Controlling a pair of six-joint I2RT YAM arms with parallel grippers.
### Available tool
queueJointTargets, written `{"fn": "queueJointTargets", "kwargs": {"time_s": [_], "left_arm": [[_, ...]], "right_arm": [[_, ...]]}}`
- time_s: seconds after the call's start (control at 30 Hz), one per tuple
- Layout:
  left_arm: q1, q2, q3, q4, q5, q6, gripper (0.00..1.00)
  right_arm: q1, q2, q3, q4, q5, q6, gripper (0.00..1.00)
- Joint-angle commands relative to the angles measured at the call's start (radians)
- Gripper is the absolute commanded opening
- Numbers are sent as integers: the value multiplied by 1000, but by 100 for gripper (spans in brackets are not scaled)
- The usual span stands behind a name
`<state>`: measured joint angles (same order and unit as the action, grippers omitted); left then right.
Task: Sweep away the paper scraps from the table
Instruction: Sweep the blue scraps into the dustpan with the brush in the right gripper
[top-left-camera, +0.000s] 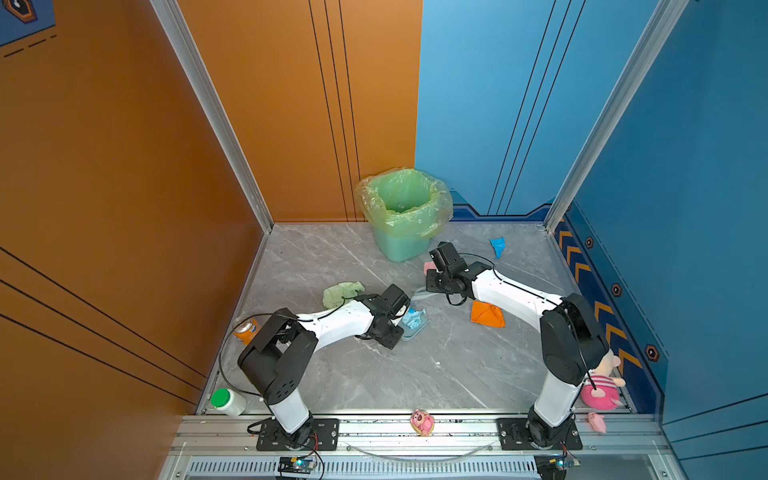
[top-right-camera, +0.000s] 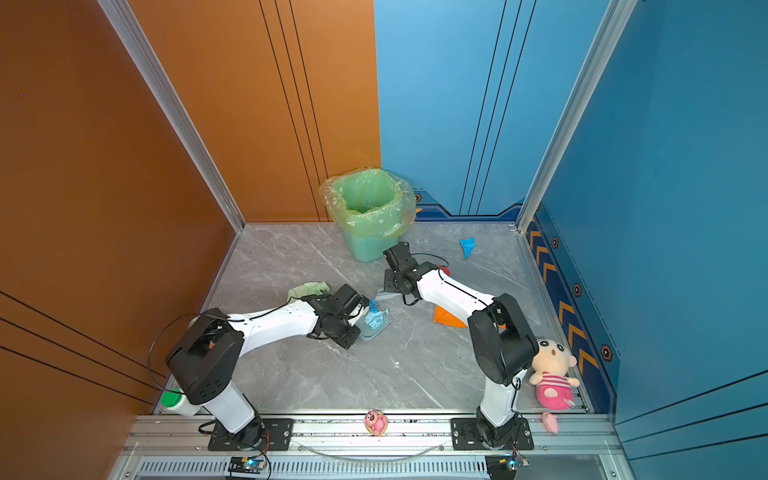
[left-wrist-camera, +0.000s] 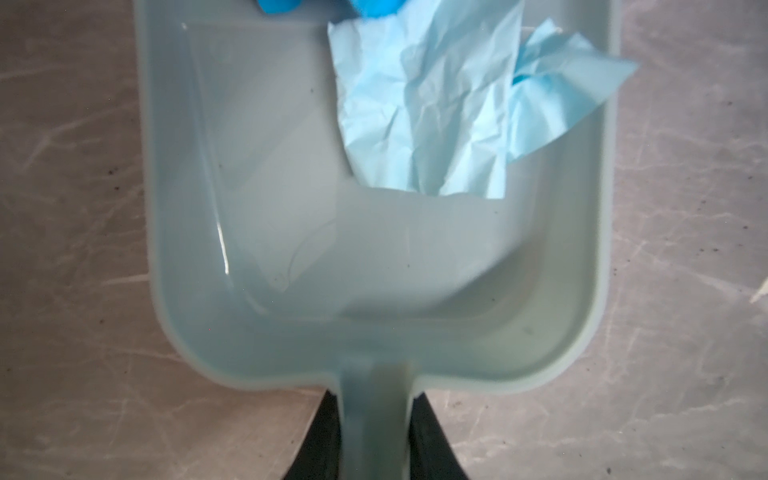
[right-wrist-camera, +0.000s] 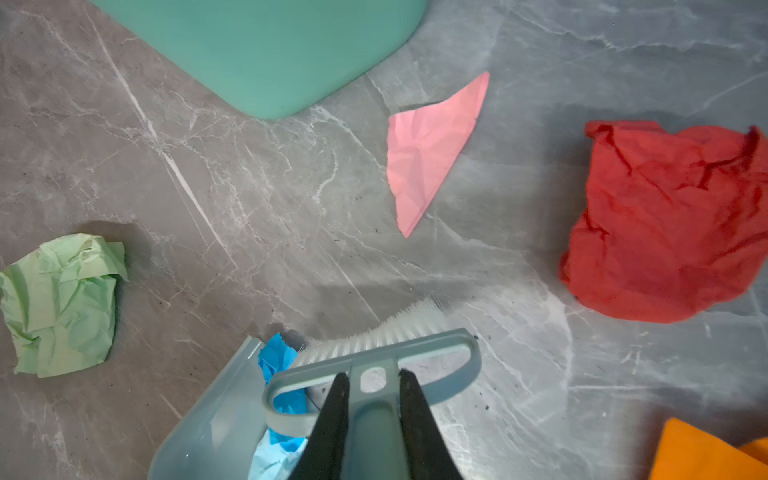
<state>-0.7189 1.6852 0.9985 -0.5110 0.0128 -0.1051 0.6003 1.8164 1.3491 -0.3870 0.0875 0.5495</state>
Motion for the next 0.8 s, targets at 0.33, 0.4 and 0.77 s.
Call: {"fn": "queueJointTargets", "kwargs": {"time_s": [0.33,0.4,0.77], "left_arm": [[11,24,-13,13,22,-16,0],[15,23,-15,19,27,-18,0],[16,9,-35,72,53,-19,0]], "right_arm": [[78,-97,-74,-92,-29,-65,0],[82,-118,-98,-102,-50,-69,0],[-1,-201,-130,-45,-100,-68,0]]}}
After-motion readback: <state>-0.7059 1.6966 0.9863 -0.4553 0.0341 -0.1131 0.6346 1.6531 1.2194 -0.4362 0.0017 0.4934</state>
